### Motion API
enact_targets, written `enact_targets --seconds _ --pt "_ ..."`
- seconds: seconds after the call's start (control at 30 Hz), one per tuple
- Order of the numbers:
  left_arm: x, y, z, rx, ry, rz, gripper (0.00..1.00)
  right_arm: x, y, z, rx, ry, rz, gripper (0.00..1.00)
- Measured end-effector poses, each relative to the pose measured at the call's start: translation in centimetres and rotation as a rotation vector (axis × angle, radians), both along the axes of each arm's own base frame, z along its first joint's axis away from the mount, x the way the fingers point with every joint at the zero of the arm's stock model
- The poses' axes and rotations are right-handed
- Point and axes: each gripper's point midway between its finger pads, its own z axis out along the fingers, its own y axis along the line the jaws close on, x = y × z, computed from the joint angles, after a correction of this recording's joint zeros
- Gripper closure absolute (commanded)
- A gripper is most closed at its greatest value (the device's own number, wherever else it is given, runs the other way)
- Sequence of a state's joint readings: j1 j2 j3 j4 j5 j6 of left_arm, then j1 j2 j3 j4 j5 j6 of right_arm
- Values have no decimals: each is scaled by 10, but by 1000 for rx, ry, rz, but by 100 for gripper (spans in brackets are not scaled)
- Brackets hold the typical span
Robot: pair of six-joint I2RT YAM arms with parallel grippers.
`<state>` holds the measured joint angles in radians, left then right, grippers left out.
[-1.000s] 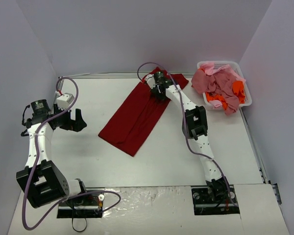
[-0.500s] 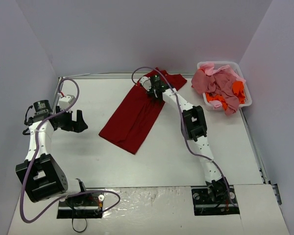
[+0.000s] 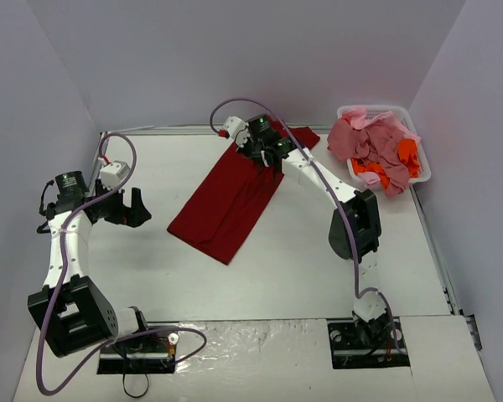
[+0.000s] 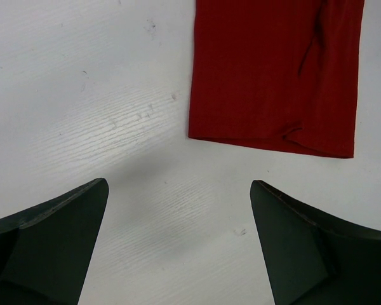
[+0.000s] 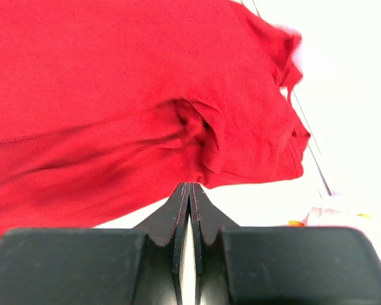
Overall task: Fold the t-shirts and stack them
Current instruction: Rotate the tshirt 90 degrees
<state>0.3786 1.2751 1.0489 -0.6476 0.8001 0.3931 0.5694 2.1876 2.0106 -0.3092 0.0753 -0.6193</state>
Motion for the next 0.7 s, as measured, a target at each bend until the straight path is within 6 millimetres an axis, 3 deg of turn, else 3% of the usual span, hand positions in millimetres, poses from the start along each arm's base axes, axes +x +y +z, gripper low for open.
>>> enact_targets --seconds 0.07,0.17,0.4,0.53,0.7 --pt "0 0 1 -1 -3 -1 6 -17 16 15 50 1 45 100" --pt "0 -1 1 -1 -4 -2 6 -43 38 13 81 41 110 100" --pt "2 6 1 27 -5 25 6 -126 93 -47 31 249 281 100" --pt "3 9 1 40 -9 38 6 -167 124 -66 2 310 378 100" --pt "3 12 4 47 -22 48 6 -186 133 -79 -13 358 409 100"
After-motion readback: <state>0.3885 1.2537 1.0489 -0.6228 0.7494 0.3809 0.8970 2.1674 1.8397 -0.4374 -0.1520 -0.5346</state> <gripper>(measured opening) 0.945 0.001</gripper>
